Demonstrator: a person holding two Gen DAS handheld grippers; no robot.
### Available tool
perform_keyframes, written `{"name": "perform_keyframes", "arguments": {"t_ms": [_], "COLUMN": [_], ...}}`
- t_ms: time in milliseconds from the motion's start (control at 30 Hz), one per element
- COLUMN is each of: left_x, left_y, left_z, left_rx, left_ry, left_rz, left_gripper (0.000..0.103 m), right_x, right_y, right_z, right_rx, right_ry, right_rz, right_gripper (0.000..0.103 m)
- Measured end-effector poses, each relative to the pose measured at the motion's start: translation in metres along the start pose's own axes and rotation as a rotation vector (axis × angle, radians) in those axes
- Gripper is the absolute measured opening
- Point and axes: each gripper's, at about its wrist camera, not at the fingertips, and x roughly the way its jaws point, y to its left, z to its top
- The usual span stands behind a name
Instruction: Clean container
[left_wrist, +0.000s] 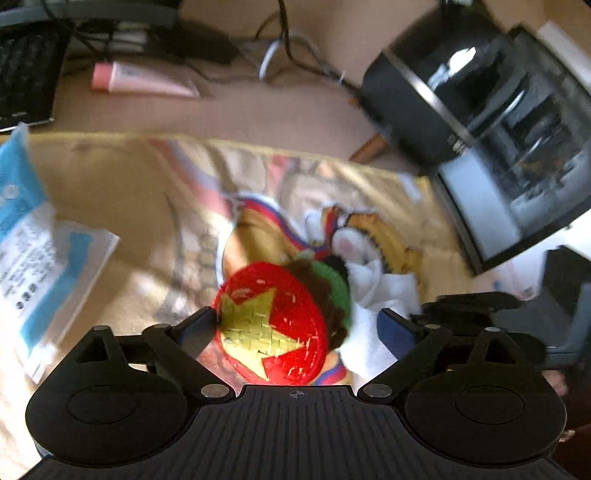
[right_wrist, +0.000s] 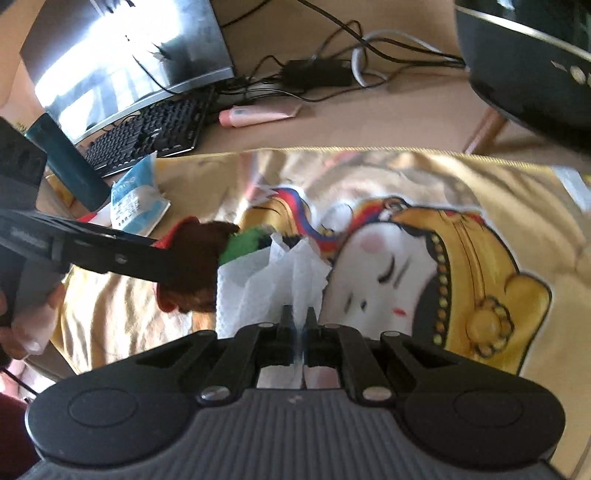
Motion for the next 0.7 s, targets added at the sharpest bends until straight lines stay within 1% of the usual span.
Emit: {"name": "perform_keyframes", "arguments": {"t_ms": [67, 133, 267, 300, 333, 367, 400, 433, 467, 500, 567, 667, 700], "left_x": [0.012, 0.018, 0.025, 0.026, 0.027, 0.027, 0.026, 0.022, 0.017, 0.013, 0.009, 0.011, 0.012], "left_y": [0.0, 0.005, 0.015, 0.018, 0.019, 0.017, 0.012, 0.003, -0.01, -0.028, -0.061, -0.077, -0.078], "left_z": [0.003, 0.004, 0.02, 0.024, 0.028, 0.032, 0.037, 0.039, 0.038, 0.032, 0.008, -0.034, -0.046], "left_rx": [-0.02, -0.057, -0.137, -0.16, -0.169, -0.148, -0.105, -0.044, 0.059, 0.212, 0.527, 0.795, 0.849], "left_ry": [0.036, 0.045, 0.064, 0.06, 0.051, 0.035, 0.013, -0.03, -0.084, -0.148, -0.265, -0.342, -0.35], "left_rz": [0.026, 0.023, -0.022, -0.038, -0.038, -0.015, -0.008, 0.014, 0.05, 0.099, 0.221, 0.309, 0.328], "left_gripper": [0.098, 0.101, 0.101, 0.099, 0.08, 0.074, 0.075, 0.075, 0.075, 0.075, 0.076, 0.076, 0.077], "right_x": [-0.005, -0.014, -0.032, -0.036, -0.039, -0.043, -0.046, -0.049, -0.052, -0.053, -0.057, -0.056, -0.055], "right_y": [-0.006, -0.012, -0.024, -0.026, -0.029, -0.032, -0.036, -0.039, -0.042, -0.044, -0.049, -0.052, -0.052], "right_z": [-0.003, -0.002, 0.001, 0.001, 0.002, 0.003, 0.003, 0.004, 0.004, 0.005, 0.008, 0.013, 0.014], "right_rx": [0.025, 0.052, 0.098, 0.108, 0.115, 0.123, 0.131, 0.14, 0.148, 0.154, 0.162, 0.165, 0.165], "right_ry": [-0.013, -0.042, -0.102, -0.116, -0.127, -0.138, -0.148, -0.156, -0.165, -0.173, -0.186, -0.193, -0.195], "right_rz": [0.006, 0.02, 0.016, 0.009, 0.002, -0.006, -0.014, -0.022, -0.029, -0.033, -0.036, -0.045, -0.044], "right_gripper": [0.005, 0.005, 0.005, 0.005, 0.005, 0.005, 0.005, 0.005, 0.005, 0.005, 0.005, 0.005, 0.005]}}
